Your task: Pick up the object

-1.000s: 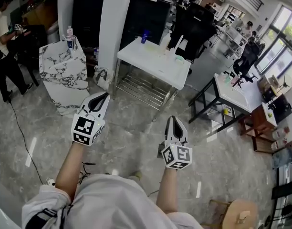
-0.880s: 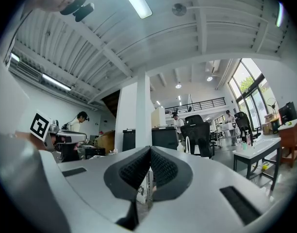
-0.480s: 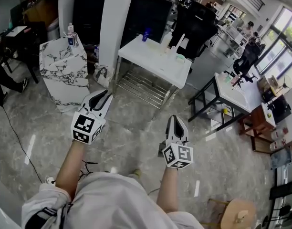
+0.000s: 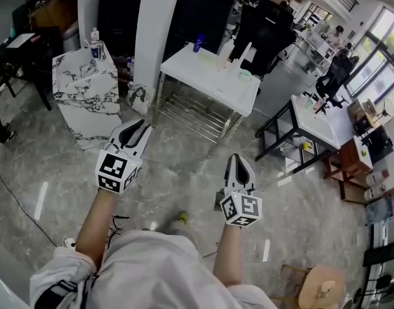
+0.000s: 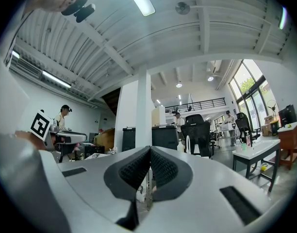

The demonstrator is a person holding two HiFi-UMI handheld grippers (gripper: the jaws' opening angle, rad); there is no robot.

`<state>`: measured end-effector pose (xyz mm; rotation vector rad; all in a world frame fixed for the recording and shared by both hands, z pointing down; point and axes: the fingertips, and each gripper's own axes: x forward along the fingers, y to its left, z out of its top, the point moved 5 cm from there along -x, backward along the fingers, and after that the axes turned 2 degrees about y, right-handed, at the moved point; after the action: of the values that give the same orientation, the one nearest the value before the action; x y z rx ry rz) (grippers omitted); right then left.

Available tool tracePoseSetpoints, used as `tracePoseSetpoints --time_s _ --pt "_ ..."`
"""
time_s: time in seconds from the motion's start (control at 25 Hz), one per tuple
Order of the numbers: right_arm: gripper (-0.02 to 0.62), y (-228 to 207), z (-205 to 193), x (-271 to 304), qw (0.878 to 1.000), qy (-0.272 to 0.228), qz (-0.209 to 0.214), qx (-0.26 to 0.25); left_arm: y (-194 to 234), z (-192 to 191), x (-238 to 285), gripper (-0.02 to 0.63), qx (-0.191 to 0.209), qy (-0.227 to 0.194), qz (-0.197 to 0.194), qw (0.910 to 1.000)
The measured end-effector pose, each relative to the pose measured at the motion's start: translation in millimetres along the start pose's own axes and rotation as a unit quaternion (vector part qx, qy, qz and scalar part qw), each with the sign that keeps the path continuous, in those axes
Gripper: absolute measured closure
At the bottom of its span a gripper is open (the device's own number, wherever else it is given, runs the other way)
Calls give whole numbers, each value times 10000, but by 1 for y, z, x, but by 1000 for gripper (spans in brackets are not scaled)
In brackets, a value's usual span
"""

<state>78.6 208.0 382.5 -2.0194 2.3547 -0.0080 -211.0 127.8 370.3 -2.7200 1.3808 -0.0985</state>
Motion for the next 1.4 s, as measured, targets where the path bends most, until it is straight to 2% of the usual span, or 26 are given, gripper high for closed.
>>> tracePoseSetpoints --time_s 0.32,0.6,1.16,1.4 --pt "591 -16 -12 30 9999 55 -27 117 6 -11 32 535 36 124 -82 9999" --pt "591 -42 -19 86 9996 72 19 254 25 -13 85 535 101 240 -66 9996" --pt "591 -127 -38 225 9986 197 162 460 61 -23 239 535 128 528 34 9985" --pt "591 -179 -39 294 9983 162 261 492 64 -17 326 535 326 589 -15 9977"
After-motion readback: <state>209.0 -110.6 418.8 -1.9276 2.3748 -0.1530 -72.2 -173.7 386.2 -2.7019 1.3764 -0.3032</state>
